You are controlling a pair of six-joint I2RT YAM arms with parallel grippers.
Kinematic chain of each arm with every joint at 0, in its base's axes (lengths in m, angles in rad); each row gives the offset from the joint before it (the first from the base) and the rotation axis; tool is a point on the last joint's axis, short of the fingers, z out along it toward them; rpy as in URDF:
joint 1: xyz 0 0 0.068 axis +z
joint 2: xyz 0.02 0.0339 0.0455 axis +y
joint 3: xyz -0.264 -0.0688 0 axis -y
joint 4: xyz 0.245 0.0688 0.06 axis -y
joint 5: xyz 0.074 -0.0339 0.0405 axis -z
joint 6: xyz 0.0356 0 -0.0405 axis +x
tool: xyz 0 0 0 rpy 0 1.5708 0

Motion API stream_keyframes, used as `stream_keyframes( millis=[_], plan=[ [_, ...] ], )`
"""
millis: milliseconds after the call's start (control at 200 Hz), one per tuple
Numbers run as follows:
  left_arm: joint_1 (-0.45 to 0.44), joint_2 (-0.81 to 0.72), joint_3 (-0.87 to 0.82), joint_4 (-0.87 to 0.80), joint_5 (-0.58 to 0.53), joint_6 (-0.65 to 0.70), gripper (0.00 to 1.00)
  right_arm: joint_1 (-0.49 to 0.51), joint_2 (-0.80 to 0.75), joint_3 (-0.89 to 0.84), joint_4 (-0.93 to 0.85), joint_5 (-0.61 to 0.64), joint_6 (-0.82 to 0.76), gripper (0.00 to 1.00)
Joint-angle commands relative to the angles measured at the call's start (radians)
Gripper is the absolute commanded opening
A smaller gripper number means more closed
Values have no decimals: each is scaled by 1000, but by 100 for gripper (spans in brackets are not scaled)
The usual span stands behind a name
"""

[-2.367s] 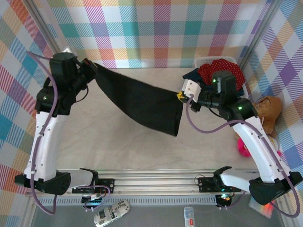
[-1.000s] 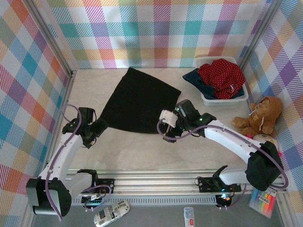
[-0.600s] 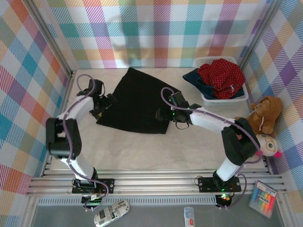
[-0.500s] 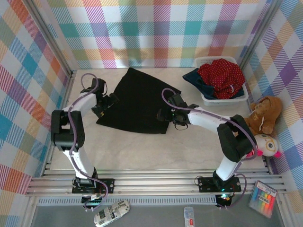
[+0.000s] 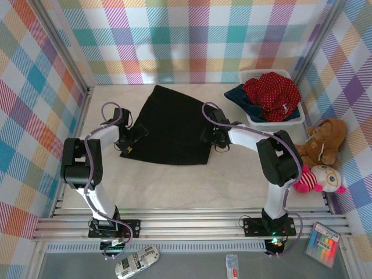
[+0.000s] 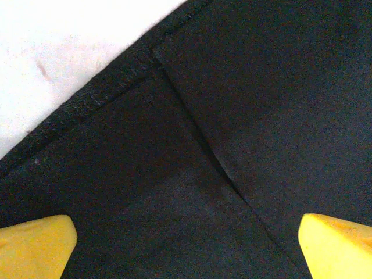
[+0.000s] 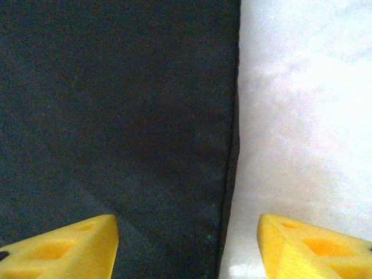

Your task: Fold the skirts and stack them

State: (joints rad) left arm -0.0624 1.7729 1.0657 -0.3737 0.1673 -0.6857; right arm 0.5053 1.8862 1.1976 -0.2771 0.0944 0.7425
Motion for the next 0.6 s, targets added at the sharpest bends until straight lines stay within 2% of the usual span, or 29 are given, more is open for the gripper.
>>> stream_keyframes(
  millis=[0,170,355,415,510,595],
  plan=[
    [-32,-28,-110,-93,27,-72,100,-20,25,28,18,-27,-56,58],
    [-31,-164,-132,-132,8,-89,100,-27,13,25,86,-77,-160,41],
    [-11,-242,-105,-222,-97,-63,100,-43,1,44,157,-203,-206,29],
    [3,-264,-116,-226,-110,-66,100,-44,2,61,111,-165,-188,34],
    [19,-289,-130,-223,-112,-66,100,-50,32,98,-7,-73,-160,57],
    [22,-291,-134,-227,-111,-64,100,-56,63,109,-58,-58,-151,64]
  ],
)
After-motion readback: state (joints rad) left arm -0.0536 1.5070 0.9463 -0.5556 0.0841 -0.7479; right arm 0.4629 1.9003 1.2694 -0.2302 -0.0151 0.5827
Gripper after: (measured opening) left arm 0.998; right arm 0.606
